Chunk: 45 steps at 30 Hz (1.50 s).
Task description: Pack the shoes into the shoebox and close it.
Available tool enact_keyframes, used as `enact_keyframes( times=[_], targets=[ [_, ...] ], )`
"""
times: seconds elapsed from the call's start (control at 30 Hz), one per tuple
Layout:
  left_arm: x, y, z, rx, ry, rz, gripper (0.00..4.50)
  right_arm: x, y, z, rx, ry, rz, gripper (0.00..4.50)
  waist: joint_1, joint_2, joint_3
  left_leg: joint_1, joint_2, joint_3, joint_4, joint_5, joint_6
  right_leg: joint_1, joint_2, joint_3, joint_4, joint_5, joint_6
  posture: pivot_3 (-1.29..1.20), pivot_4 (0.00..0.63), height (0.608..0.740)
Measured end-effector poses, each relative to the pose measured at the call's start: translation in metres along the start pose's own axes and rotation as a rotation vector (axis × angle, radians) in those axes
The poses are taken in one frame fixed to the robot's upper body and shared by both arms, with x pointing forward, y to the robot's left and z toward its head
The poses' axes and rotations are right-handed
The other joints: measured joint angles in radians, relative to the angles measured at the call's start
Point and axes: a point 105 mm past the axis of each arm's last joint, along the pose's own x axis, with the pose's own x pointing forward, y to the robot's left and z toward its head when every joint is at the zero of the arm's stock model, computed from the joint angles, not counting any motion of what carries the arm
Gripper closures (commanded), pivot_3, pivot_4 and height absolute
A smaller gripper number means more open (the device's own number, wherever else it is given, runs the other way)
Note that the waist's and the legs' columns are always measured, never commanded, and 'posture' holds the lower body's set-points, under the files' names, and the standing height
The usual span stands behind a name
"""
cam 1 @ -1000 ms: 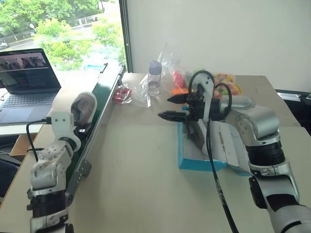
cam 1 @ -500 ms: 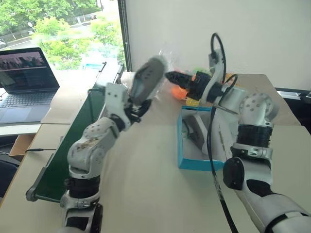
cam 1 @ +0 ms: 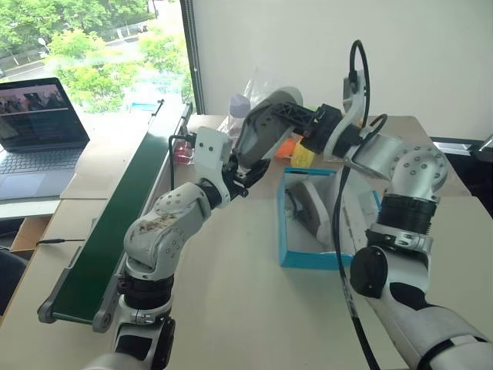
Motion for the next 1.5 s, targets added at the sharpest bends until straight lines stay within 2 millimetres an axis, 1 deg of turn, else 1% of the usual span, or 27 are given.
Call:
enact_keyframes(
  times=[0.03,0.07,0.1,0.13,0.2,0.23,0.27,0.3,0.33,0.37,0.43,0.5,0.57,0.63,0.67,0.7,0.73,0.8,0.87,0.93,1.0,1.1,1.2,1.27,1.37,1.43,1.5],
  targets=[
    [0.0,0.0,0.0,0.003,0.006,-0.001,2.01,0.0,0.0,0.0,0.001,0.0,-0.002,3.33,0.0,0.0,0.0,0.0,0.0,0.0,0.0,0.0,0.0,0.0,0.0,0.0,0.0,0.0,0.0,0.0,0.15,0.74],
    [-0.001,0.001,-0.001,0.004,0.014,-0.003,2.01,0.0,0.0,0.0,0.002,0.0,-0.003,3.78,0.0,0.0,0.0,0.0,0.0,0.0,0.0,0.0,0.0,0.0,0.0,0.0,0.0,0.0,0.0,0.0,0.15,0.74],
    [-0.001,0.001,-0.001,0.003,0.019,-0.006,2.01,0.001,0.0,-0.001,0.003,0.001,-0.003,4.01,-0.001,0.0,0.0,0.0,0.0,0.0,0.0,0.0,0.0,0.0,0.0,0.0,0.0,0.0,0.0,0.0,0.15,0.74],
    [-0.002,0.001,0.0,0.003,0.027,-0.01,2.01,0.001,0.0,-0.001,0.003,0.004,-0.003,4.11,-0.001,0.0,0.0,0.0,0.0,0.0,0.0,0.0,0.0,0.0,0.0,0.0,0.0,0.0,0.0,0.0,0.15,0.74],
    [-0.004,0.003,0.001,0.014,0.04,-0.022,2.01,0.002,0.001,-0.002,0.001,0.009,-0.002,4.14,-0.001,0.0,0.0,0.0,0.0,0.0,0.0,0.0,0.0,0.0,0.0,0.0,0.0,0.0,0.0,0.0,0.15,0.74],
    [-0.006,0.004,0.001,0.029,0.051,-0.028,1.07,0.003,0.001,-0.004,-0.004,0.016,-0.002,4.15,-0.001,0.0,0.0,0.001,0.0,0.0,0.0,0.0,0.0,0.0,0.001,0.0,0.0,0.0,0.0,0.0,0.15,0.74],
    [-0.009,0.005,0.001,0.057,0.08,-0.054,0.78,0.004,0.003,-0.005,-0.018,0.023,0.001,4.16,-0.002,0.0,0.0,0.001,0.0,0.0,0.0,0.0,0.0,0.0,0.001,0.0,0.0,0.0,0.0,0.0,0.15,0.74],
    [-0.012,0.004,-0.001,0.074,0.109,-0.089,0.33,0.002,0.001,-0.002,-0.04,0.022,-0.012,4.17,-0.002,0.001,0.0,0.001,0.0,0.0,0.0,0.0,0.0,0.0,0.001,0.0,0.0,0.0,0.0,0.0,0.15,0.74],
    [-0.014,0.004,-0.002,0.087,0.126,-0.112,0.09,0.0,-0.003,0.002,-0.068,0.016,-0.037,4.17,0.0,0.001,0.001,0.0,0.0,0.0,0.0,0.0,0.0,0.0,0.0,0.0,0.0,0.0,0.001,0.0,0.15,0.74],
    [-0.018,0.007,-0.002,0.111,0.152,-0.126,0.0,-0.004,-0.007,0.008,-0.102,0.007,-0.068,4.17,0.0,0.001,0.001,0.0,0.0,0.0,0.0,0.0,0.0,0.0,0.0,-0.001,0.0,0.0,0.001,0.0,0.15,0.74],
    [-0.023,0.011,0.003,0.162,0.179,-0.148,0.0,-0.01,-0.012,0.015,-0.163,0.013,-0.109,4.17,-0.001,0.001,0.001,0.0,-0.001,0.0,0.0,0.0,0.0,0.0,0.0,0.0,0.0,-0.001,0.001,0.0,0.15,0.74],
    [-0.026,0.009,0.012,0.204,0.185,-0.195,0.0,-0.015,-0.018,0.019,-0.234,0.04,-0.153,4.17,-0.002,0.001,0.001,0.0,-0.001,0.0,0.0,0.0,0.0,0.0,0.0,0.0,-0.001,-0.001,0.001,0.0,0.15,0.74],
    [-0.028,0.008,0.017,0.232,0.195,-0.231,0.0,-0.018,-0.021,0.023,-0.276,0.064,-0.176,4.17,-0.002,0.001,0.001,0.0,-0.001,0.0,0.0,0.0,0.0,0.0,0.0,0.0,-0.001,-0.001,0.001,0.0,0.15,0.74],
    [-0.03,0.006,0.016,0.248,0.217,-0.273,0.0,-0.026,-0.022,0.032,-0.327,0.091,-0.196,4.17,-0.002,0.001,0.001,0.0,0.0,0.0,-0.001,0.0,0.0,-0.001,0.0,0.0,-0.001,-0.001,0.001,0.0,0.15,0.74],
    [-0.031,0.006,0.015,0.253,0.228,-0.284,0.0,-0.028,-0.022,0.033,-0.341,0.108,-0.202,4.17,-0.001,0.001,0.001,0.0,0.0,0.0,-0.001,0.0,0.0,-0.001,0.0,0.0,-0.001,-0.001,0.001,0.0,0.15,0.74],
    [-0.033,0.004,0.011,0.269,0.259,-0.317,0.0,-0.038,-0.024,0.035,-0.377,0.16,-0.226,4.17,0.001,0.001,0.001,0.0,0.0,0.0,-0.001,0.0,0.0,-0.001,0.0,0.0,-0.001,-0.001,0.001,0.0,0.15,0.74],
    [-0.034,0.003,0.01,0.273,0.27,-0.331,0.0,-0.042,-0.025,0.035,-0.384,0.181,-0.232,4.17,0.0,0.001,0.001,0.0,0.0,0.0,-0.001,0.0,0.0,-0.001,0.0,0.0,-0.001,-0.002,0.002,0.0,0.15,0.74],
    [-0.036,0.001,0.009,0.291,0.287,-0.369,0.0,-0.051,-0.027,0.03,-0.41,0.243,-0.244,4.17,0.0,0.001,0.001,0.0,0.0,0.0,-0.001,-0.001,0.001,-0.001,0.0,0.001,-0.001,-0.002,0.002,0.0,0.15,0.74],
    [-0.039,-0.002,0.008,0.296,0.305,-0.412,0.0,-0.057,-0.031,0.02,-0.422,0.307,-0.25,4.17,-0.002,0.001,0.001,0.0,0.0,0.001,0.0,-0.001,0.001,-0.001,0.0,0.001,-0.001,-0.003,0.004,0.0,0.15,0.74],
    [-0.043,-0.005,0.006,0.313,0.329,-0.468,0.0,-0.067,-0.038,0.006,-0.426,0.388,-0.265,4.17,-0.002,0.001,0.001,0.0,0.0,0.001,0.0,-0.001,0.001,-0.001,0.0,0.001,-0.001,-0.005,0.007,0.0,0.15,0.74],
    [-0.044,-0.003,0.01,0.328,0.334,-0.493,0.0,-0.076,-0.046,-0.005,-0.413,0.446,-0.284,4.17,0.0,0.001,0.001,0.0,0.0,0.001,0.0,0.0,0.0,-0.001,0.0,0.001,0.0,-0.005,0.008,0.0,0.15,0.74],
    [-0.04,0.0,0.023,0.373,0.307,-0.507,0.0,-0.079,-0.05,-0.016,-0.391,0.484,-0.287,4.17,-0.001,0.001,0.001,0.0,0.0,0.001,0.001,0.0,0.0,-0.001,0.0,0.002,0.0,-0.006,0.008,0.0,0.15,0.74],
    [-0.037,0.007,0.029,0.394,0.295,-0.494,0.0,-0.077,-0.052,-0.025,-0.369,0.496,-0.276,4.17,-0.001,0.001,0.001,0.001,0.0,0.001,0.001,0.0,0.0,-0.001,0.001,0.002,0.0,-0.005,0.009,0.0,0.15,0.74],
    [-0.036,0.01,0.03,0.397,0.297,-0.488,0.0,-0.075,-0.058,-0.037,-0.342,0.513,-0.28,4.17,0.0,0.001,0.001,0.0,0.0,0.0,0.001,0.0,0.0,0.0,0.001,0.001,0.0,-0.005,0.008,0.0,0.15,0.74],
    [-0.035,0.012,0.03,0.395,0.3,-0.484,0.0,-0.078,-0.074,-0.059,-0.29,0.553,-0.316,4.17,0.002,0.001,0.001,-0.001,0.0,0.001,0.001,0.0,0.001,-0.001,0.0,0.001,-0.001,-0.004,0.006,0.0,0.15,0.74],
    [-0.034,0.012,0.03,0.4,0.302,-0.482,0.0,-0.079,-0.078,-0.065,-0.275,0.564,-0.324,4.17,0.002,0.001,0.001,-0.001,-0.001,0.001,0.001,-0.001,0.001,-0.001,0.0,0.001,-0.001,-0.003,0.005,0.0,0.15,0.74],
    [-0.034,0.013,0.029,0.406,0.307,-0.48,0.0,-0.079,-0.08,-0.067,-0.29,0.565,-0.333,4.17,0.002,0.001,0.001,-0.001,-0.001,0.001,0.001,-0.001,0.001,-0.001,0.0,0.001,-0.001,-0.003,0.006,0.0,0.15,0.74]
  ],
)
